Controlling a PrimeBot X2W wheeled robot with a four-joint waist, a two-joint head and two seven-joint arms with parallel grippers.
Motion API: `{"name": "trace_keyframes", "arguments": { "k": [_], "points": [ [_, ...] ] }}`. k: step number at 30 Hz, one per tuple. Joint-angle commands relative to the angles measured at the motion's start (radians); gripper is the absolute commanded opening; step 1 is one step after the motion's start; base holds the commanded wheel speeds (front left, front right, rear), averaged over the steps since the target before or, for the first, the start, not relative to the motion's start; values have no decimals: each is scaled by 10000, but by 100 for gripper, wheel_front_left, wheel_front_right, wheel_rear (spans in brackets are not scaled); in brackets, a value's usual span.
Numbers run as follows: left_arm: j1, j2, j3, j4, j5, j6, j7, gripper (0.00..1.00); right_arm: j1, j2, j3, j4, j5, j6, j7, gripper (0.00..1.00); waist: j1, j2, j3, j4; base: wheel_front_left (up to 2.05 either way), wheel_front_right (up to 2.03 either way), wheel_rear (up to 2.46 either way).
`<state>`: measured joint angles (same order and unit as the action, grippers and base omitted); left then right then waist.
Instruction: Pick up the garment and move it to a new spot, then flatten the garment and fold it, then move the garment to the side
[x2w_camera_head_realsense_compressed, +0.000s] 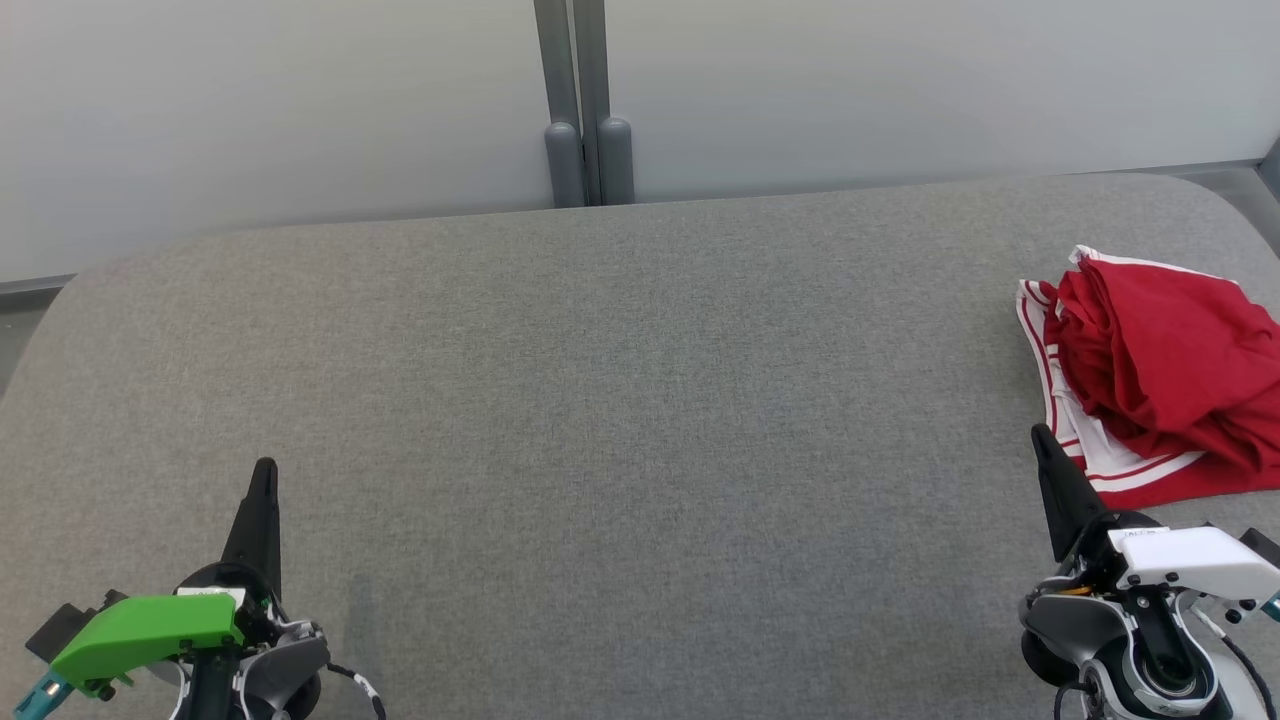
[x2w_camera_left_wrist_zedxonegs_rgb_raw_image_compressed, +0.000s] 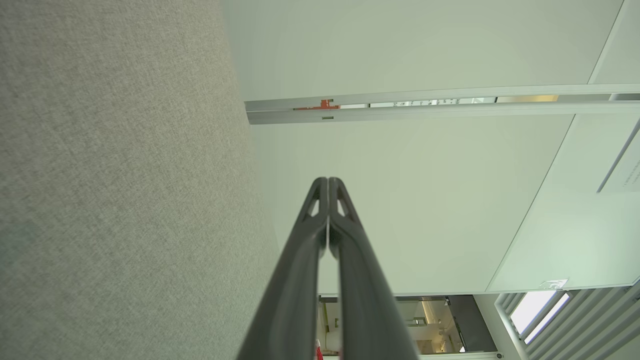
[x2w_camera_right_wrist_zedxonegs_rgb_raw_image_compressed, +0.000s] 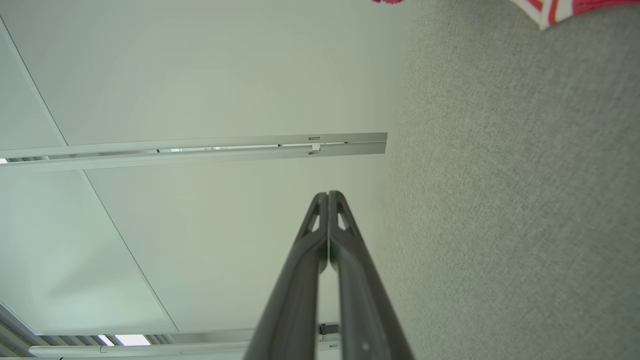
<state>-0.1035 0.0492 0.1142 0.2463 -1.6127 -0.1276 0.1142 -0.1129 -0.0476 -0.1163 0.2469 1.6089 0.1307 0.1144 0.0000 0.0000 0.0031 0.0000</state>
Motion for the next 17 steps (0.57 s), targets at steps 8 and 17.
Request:
{"name": "trace_keyframes", "arguments": {
  "k": [8, 17],
  "points": [
    [-109, 13, 20, -22, -3, -65, 37, 0, 89, -10, -23, -50, 57, 0, 44, 0, 0, 0, 0, 0, 0, 0, 0],
    [-109, 13, 19, -23, -4, -63, 36, 0, 89, -10, -21, -50, 59, 0, 43, 0, 0, 0, 0, 0, 0, 0, 0]
  ]
}}
